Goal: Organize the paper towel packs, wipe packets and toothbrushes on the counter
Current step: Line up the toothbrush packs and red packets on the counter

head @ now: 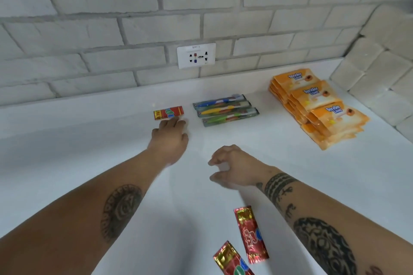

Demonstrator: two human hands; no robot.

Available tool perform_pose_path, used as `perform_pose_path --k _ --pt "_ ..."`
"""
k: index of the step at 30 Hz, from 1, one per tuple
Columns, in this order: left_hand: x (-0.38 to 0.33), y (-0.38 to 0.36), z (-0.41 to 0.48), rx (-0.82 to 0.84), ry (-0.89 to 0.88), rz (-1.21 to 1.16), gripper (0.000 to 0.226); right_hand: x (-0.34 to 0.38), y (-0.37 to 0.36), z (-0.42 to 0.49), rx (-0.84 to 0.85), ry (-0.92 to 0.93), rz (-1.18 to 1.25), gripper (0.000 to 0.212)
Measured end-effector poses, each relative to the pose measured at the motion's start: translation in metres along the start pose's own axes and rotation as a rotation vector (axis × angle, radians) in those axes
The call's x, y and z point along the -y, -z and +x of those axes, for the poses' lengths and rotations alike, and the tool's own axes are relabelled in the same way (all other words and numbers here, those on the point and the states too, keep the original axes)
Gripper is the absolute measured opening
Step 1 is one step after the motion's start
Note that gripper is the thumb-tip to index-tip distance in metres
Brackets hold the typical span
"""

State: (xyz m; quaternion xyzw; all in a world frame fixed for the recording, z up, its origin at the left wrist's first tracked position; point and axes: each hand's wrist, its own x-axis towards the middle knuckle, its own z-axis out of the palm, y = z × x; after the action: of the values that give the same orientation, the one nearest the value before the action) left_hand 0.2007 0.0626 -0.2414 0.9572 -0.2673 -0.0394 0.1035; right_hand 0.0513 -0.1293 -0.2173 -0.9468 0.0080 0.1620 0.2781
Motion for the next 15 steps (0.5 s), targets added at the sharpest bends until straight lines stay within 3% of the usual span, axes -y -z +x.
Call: perform_pose_path --k 5,8,12,15 --pt "-0.045 -0.020 -0.054 0.125 -0.164 -0.046 0.052 -0.012 0.006 -0.058 0.188 -0.001 -0.121 0.087" --pt "-0.070 -0.034 -0.080 0.142 -0.187 -0.070 0.054 -0.019 0.000 -0.088 0.208 0.038 -0.264 0.094" --pt "-0.091 -0.044 -0.096 0.144 -0.157 -0.121 0.050 -0.026 -0.016 -0.108 0.118 0.105 -0.274 0.070" --pt "-0.095 -0.036 -0.101 0.134 -0.120 -0.176 0.047 -0.025 -0.020 -0.109 0.094 0.030 -0.159 0.031"
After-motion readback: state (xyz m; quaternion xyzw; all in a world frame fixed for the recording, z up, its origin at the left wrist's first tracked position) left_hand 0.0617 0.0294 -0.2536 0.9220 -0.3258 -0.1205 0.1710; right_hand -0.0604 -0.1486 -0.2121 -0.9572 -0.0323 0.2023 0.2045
